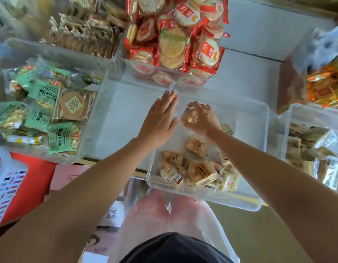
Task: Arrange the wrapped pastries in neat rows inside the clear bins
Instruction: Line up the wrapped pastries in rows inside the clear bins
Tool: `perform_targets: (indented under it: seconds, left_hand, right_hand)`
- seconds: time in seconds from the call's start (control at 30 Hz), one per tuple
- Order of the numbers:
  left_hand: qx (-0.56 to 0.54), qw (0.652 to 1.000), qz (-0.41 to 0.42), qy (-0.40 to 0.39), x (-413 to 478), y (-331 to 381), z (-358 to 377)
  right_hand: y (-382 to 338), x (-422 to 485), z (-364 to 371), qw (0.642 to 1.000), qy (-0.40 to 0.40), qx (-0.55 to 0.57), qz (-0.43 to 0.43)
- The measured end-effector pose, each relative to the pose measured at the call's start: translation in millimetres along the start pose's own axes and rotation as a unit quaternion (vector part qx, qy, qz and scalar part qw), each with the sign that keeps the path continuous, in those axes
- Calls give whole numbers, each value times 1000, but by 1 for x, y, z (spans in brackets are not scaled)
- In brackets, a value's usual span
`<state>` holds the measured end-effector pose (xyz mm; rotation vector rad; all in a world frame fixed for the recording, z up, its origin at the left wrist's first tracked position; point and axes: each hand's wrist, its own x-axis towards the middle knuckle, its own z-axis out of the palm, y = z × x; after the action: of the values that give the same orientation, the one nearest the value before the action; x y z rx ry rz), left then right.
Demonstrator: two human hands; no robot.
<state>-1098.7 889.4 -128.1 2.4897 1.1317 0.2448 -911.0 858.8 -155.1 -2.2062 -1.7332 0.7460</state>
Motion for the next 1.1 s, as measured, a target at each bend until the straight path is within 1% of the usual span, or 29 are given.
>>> perform_targets:
  seconds: [0.07, 0.17, 0.23, 0.37, 0.53, 0.6, 0.67, 0.8, 0.93, 1.03, 1.1]
  left_hand:
    - [15, 1000, -10, -2, 6, 2, 4]
    - [22, 1000, -13, 1, 8, 0, 7]
    - [21, 1000, -6, 2, 10, -1, 5]
    - [11, 1000, -13, 11, 21, -6, 3]
    - [10, 1000, -9, 5, 22, -8, 4]
    - [6, 1000, -9, 3, 23, -8, 4]
    - [3, 1000, -8, 4, 25, -8, 4]
    - [-24, 1000, -5, 8, 24, -9, 2]
    - [-52, 999, -4, 14, 22, -9, 2]
    - [-49, 999, -6, 15, 21, -9, 3]
    - [-43, 999, -1, 21, 22, -10, 4]
  right_hand:
    - [3, 4, 4, 1000, -26, 9, 9]
    - [8, 4, 15, 995, -99, 20, 8]
    - [14, 4, 18, 993, -117, 6, 7]
    - [24, 4, 19, 995, -96, -31, -7]
    - [26, 8, 14, 996, -30, -37, -72]
    - [32, 7, 16, 993, -13, -59, -104]
    - [35, 5, 22, 992, 11, -78, -103]
    - [29, 11, 30, 995, 62, -14, -81]
    - [21, 17, 37, 996, 41, 42, -65]
    - [26, 11, 34, 993, 4, 56, -101]
    - [34, 4, 24, 992, -5, 56, -108]
